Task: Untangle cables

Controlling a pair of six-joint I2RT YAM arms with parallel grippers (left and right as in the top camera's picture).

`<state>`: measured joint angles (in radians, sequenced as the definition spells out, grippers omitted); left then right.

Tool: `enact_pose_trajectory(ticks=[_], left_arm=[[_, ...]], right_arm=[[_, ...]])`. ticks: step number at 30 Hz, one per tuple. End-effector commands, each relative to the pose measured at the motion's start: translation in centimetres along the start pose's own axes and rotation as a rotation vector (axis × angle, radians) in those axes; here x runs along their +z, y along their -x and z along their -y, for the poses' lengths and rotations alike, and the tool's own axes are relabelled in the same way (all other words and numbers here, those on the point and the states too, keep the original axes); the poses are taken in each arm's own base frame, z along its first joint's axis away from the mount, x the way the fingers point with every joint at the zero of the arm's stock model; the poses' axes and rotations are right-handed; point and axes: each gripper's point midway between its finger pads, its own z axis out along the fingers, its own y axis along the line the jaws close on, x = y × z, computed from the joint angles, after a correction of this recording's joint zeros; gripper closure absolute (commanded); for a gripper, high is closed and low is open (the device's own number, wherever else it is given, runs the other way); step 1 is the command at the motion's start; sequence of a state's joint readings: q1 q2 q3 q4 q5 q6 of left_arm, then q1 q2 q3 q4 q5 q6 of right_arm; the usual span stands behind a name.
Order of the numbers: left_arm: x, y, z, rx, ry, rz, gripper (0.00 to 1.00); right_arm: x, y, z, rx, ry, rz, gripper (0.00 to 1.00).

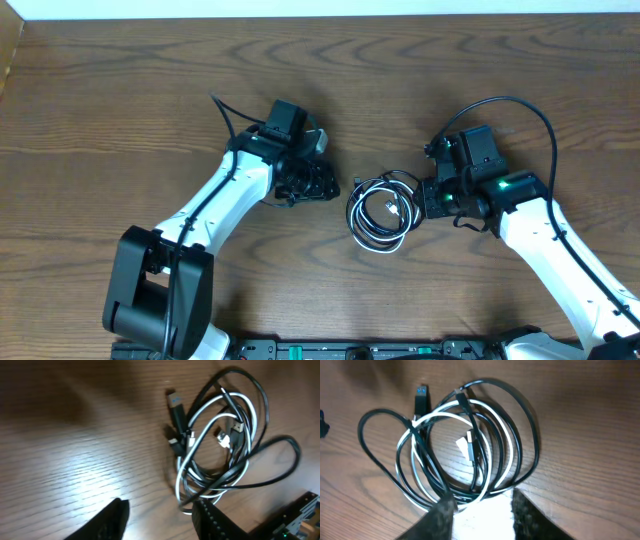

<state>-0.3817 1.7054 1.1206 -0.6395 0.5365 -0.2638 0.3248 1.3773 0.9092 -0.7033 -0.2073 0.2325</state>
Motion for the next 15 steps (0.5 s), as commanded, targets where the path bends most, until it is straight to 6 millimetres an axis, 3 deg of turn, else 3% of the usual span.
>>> enact_pose_trajectory(ticks=[1, 11, 15], left_arm=[[0.7, -0.6, 1.7, 0.055, -0.036, -0.016, 0.52], [3.6, -2.2, 3.2, 0.145, 0.017, -0.063, 0.52], [4.7, -2.2, 1.8, 0.172, 0.136, -0.049, 0.52]], right_arm=[[-0.3, 0.1, 0.3, 0.008, -0.022, 0.002, 0.58], [1.0, -2.2, 0.4, 0.013, -0.020, -0.057, 0.54], [1.2, -2.1, -0.8, -0.014, 0.012, -0.046, 0.53]])
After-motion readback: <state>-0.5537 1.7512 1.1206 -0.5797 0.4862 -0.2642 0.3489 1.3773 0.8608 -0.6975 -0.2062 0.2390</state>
